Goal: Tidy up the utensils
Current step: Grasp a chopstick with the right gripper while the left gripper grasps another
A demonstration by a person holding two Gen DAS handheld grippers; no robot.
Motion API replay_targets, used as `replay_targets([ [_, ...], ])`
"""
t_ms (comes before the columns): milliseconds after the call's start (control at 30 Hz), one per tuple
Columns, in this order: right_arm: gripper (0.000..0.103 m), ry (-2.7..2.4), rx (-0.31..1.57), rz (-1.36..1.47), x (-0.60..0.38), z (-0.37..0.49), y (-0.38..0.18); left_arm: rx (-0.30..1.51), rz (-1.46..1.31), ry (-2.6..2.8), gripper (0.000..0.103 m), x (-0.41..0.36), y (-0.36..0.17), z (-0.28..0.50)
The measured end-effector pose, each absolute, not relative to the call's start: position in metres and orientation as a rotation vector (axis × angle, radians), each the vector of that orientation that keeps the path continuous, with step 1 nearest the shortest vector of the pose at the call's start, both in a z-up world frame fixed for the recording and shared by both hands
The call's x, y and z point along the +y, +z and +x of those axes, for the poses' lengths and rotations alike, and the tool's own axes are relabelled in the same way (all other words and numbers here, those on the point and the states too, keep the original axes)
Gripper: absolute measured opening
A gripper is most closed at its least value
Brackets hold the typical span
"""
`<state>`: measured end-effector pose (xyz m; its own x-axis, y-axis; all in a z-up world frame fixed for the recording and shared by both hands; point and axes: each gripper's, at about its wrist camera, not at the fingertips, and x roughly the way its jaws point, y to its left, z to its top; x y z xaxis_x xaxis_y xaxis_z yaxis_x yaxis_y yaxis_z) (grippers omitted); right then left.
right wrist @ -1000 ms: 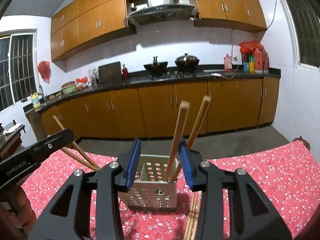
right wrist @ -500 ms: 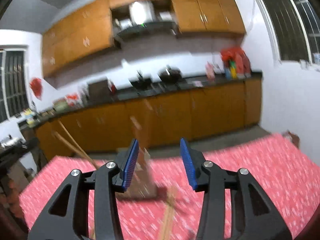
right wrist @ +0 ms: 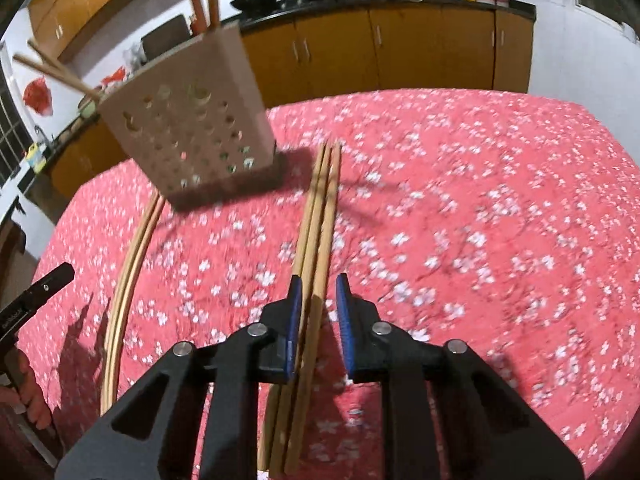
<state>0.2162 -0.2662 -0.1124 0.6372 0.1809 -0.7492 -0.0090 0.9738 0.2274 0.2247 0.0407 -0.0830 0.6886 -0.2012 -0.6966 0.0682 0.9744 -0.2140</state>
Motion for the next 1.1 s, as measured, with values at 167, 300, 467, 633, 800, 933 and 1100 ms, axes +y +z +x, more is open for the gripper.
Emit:
replay_targets([
  [167, 0.016, 0.074, 0.875, 0.161, -0.262, 0.216, -0.117, 0.817, -0.177, -0.178, 0.041, 0.032, -0.090, 0.221],
  [300, 0.015, 0.076, 0.880, 0.170, -0.268, 0.214, -0.119, 0.838, -0.177, -0.197, 0.039, 0.023, -0.096, 0.220],
  [467, 0.008, 0.044, 0.882, 0.086, -0.262, 0.213, -0.121, 0.864, -0.174, -0.216, 0.035, 0.015, -0.103, 0.220],
  [633, 0.007, -0.043, 0.882, 0.152, -0.283, 0.221, -0.122, 0.879, -0.159, -0.230, 0.028, 0.008, -0.108, 0.218],
  [800, 0.008, -0.038, 0.876, 0.126, -0.281, 0.218, -0.122, 0.898, -0.136, -0.236, 0.021, 0.003, -0.113, 0.218],
  [933, 0.008, -0.032, 0.877, 0.132, -0.281, 0.220, -0.124, 0.905, -0.110, -0.233, 0.018, -0.002, -0.115, 0.217],
  [1100, 0.008, -0.019, 0.880, 0.129, -0.279, 0.216, -0.124, 0.905, -0.089, -0.220, 0.017, -0.006, -0.115, 0.218],
])
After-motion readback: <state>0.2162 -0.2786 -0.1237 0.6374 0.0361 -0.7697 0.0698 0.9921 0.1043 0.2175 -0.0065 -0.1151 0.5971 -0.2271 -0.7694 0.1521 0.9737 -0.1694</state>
